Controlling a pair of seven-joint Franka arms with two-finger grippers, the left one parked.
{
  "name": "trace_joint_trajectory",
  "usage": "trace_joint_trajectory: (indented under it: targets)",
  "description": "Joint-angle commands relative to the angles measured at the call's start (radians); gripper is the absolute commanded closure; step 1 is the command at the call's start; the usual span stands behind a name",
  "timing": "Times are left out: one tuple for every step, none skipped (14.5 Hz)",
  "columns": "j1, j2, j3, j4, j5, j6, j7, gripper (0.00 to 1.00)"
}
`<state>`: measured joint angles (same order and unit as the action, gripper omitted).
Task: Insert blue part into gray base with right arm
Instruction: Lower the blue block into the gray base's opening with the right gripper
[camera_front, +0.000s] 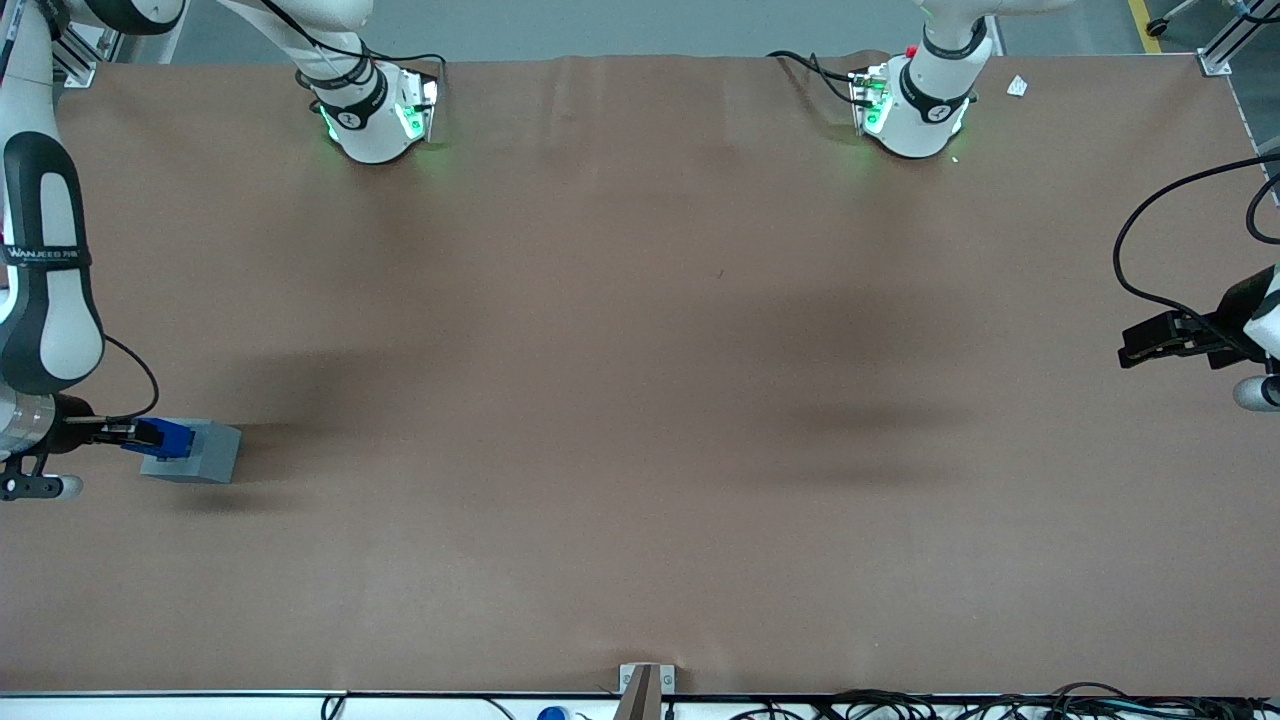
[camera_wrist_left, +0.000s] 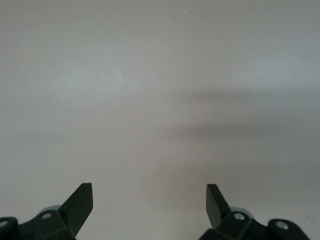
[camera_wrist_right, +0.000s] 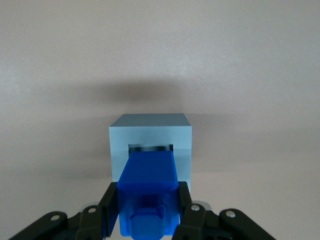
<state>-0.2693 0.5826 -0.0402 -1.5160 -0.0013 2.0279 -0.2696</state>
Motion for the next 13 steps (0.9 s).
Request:
trace_joint_trajectory:
  targets:
    - [-0.016, 0.01, 0.016, 0.019, 0.007, 0.005, 0.0, 0.99]
    - [-0.016, 0.01, 0.016, 0.019, 0.007, 0.005, 0.001, 0.98]
    - [-0.016, 0.01, 0.016, 0.019, 0.009, 0.005, 0.001, 0.98]
    - [-0.016, 0.01, 0.016, 0.019, 0.017, 0.005, 0.001, 0.98]
    - [-0.014, 0.01, 0.016, 0.017, 0.021, 0.006, 0.001, 0.98]
    - [-0.014, 0.01, 0.016, 0.017, 0.021, 0.012, 0.001, 0.98]
    - [-0.014, 0.013, 0.016, 0.017, 0.021, 0.018, 0.001, 0.98]
    - [-0.014, 0.016, 0.016, 0.017, 0.021, 0.018, 0.001, 0.98]
    - [-0.013, 0.017, 0.016, 0.017, 0.021, 0.02, 0.001, 0.98]
    - [-0.014, 0.019, 0.016, 0.017, 0.021, 0.02, 0.001, 0.98]
    - [-0.014, 0.019, 0.016, 0.017, 0.021, 0.02, 0.001, 0.98]
    - [-0.014, 0.02, 0.016, 0.016, 0.021, 0.02, 0.001, 0.98]
    - [-0.014, 0.019, 0.016, 0.016, 0.021, 0.02, 0.001, 0.98]
